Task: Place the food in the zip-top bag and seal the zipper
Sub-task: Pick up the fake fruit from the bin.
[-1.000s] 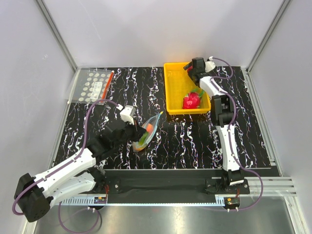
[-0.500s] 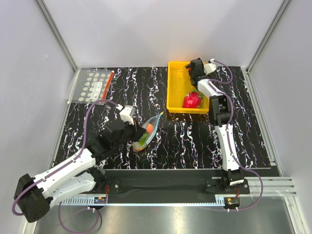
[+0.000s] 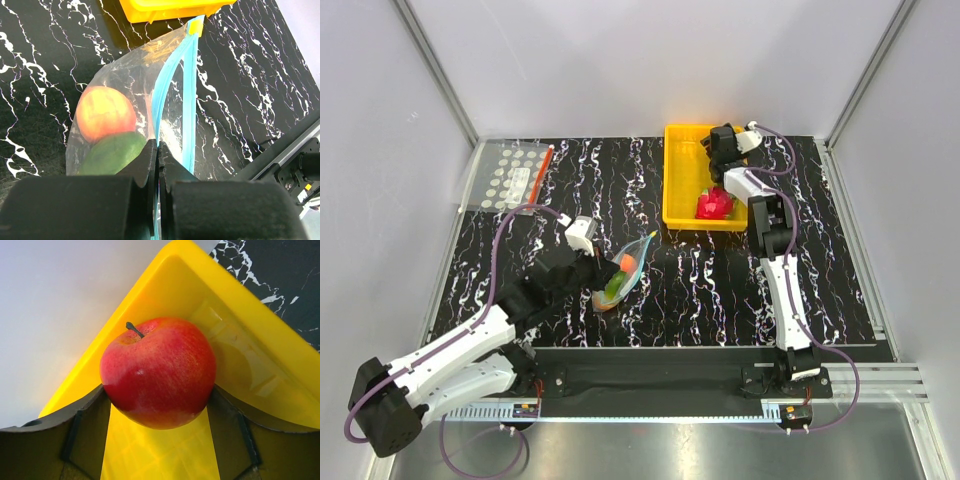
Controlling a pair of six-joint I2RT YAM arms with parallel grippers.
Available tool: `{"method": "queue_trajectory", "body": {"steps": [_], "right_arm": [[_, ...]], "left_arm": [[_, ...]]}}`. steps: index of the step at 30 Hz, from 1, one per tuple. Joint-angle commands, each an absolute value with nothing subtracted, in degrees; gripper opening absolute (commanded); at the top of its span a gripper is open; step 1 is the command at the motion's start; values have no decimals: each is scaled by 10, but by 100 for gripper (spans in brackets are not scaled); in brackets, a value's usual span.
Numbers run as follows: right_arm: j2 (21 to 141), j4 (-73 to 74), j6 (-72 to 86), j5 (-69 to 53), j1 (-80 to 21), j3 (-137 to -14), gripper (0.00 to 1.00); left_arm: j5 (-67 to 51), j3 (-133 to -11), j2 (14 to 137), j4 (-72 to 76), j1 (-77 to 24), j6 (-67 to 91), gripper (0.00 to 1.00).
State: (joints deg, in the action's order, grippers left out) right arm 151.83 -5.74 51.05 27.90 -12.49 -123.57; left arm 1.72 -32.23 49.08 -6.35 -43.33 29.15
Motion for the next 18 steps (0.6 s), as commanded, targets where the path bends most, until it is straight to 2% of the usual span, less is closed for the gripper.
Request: {"method": "queue_trajectory", "body": {"steps": [1, 6, 12, 15, 18], "right_arm": [[1424, -145, 446, 282, -141, -1195, 62], [1314, -213, 380, 248, -159, -1065, 55], [1168, -309, 260, 237, -190, -871, 58], [1095, -366, 220, 214, -201, -769, 50], [1021, -369, 186, 181, -219, -688, 47]], "left_arm": [[15, -321, 488, -37, -432, 289, 0], [23, -322, 481, -39, -433, 291, 0], [30, -324, 477, -44, -432, 293, 0], [31, -323, 476, -47, -432, 291, 0], [36, -331, 484, -60, -432, 285, 0]]}}
